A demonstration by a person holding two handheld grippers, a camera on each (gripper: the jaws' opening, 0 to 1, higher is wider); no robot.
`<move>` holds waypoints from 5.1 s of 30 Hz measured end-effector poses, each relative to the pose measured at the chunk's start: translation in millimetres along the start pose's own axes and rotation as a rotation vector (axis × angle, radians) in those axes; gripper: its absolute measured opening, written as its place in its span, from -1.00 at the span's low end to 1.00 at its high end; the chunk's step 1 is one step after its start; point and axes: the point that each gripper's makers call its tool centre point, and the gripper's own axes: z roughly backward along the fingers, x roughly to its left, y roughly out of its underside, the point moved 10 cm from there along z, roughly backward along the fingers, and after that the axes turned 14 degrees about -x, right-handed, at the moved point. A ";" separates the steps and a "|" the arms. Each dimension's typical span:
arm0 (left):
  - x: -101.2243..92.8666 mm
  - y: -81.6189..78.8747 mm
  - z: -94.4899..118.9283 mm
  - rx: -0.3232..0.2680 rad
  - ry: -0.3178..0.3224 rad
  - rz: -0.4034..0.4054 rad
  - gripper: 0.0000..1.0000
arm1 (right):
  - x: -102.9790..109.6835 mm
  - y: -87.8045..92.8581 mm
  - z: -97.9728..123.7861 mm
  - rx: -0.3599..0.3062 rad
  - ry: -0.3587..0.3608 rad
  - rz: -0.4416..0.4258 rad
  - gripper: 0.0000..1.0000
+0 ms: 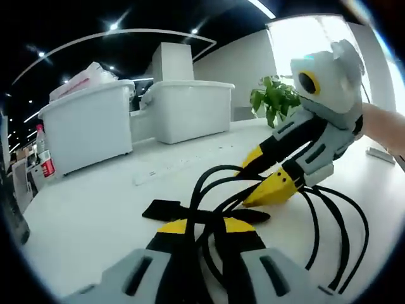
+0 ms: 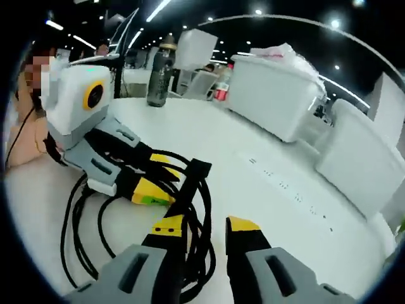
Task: Coil the Type-C to USB data cable on the desktop and secure it with Velcro straps.
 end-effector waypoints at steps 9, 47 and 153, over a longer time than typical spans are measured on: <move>3.4 1.1 -4.0 0.005 0.003 0.033 -0.61 | -2.5 -10.3 -14.5 -0.131 0.026 -0.064 -0.60; -1.4 0.2 -26.4 -0.109 -0.061 0.106 -0.92 | 10.7 0.3 21.6 -0.128 -0.045 0.056 -0.75; -47.2 1.0 -13.8 -0.091 0.369 0.081 -0.95 | 51.8 28.4 53.3 -0.115 0.047 0.194 -0.98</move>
